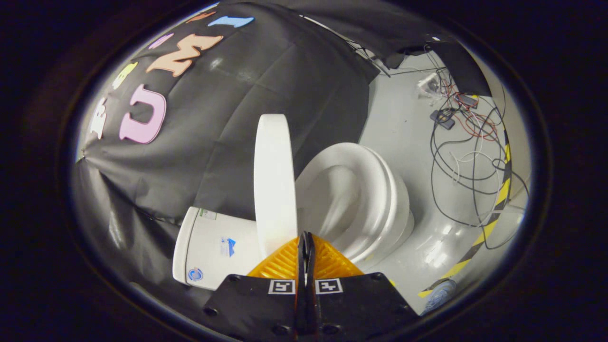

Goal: Open the toilet lid.

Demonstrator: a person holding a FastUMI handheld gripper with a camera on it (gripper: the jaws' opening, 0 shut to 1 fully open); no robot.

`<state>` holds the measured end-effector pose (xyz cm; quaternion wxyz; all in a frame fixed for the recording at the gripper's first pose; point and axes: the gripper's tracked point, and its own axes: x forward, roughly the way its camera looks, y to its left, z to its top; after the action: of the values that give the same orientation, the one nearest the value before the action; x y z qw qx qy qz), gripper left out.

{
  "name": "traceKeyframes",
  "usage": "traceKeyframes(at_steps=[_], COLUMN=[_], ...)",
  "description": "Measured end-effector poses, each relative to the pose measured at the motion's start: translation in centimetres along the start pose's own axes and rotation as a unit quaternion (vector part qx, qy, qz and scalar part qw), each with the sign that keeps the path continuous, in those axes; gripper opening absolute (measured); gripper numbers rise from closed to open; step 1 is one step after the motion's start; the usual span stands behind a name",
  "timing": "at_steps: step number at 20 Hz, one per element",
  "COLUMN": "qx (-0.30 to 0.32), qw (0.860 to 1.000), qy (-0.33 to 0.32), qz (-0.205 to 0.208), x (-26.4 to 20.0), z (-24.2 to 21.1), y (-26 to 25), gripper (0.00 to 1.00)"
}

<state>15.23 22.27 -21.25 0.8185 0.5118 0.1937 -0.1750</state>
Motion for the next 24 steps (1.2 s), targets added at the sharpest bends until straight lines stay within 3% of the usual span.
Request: traceKeyframes(at_steps=[9, 19, 24], qx=[-0.035, -0.131, -0.171], qw=[0.998, 0.988, 0.981], qy=[-0.052, -0.075, -0.096], qz=[-0.002, -0.02, -0.009], x=[-1.2, -2.4, -2.8], z=[0.3, -0.2, -0.9], y=[4.0, 9.1, 12.1], gripper=[0.01, 0.01, 0.01])
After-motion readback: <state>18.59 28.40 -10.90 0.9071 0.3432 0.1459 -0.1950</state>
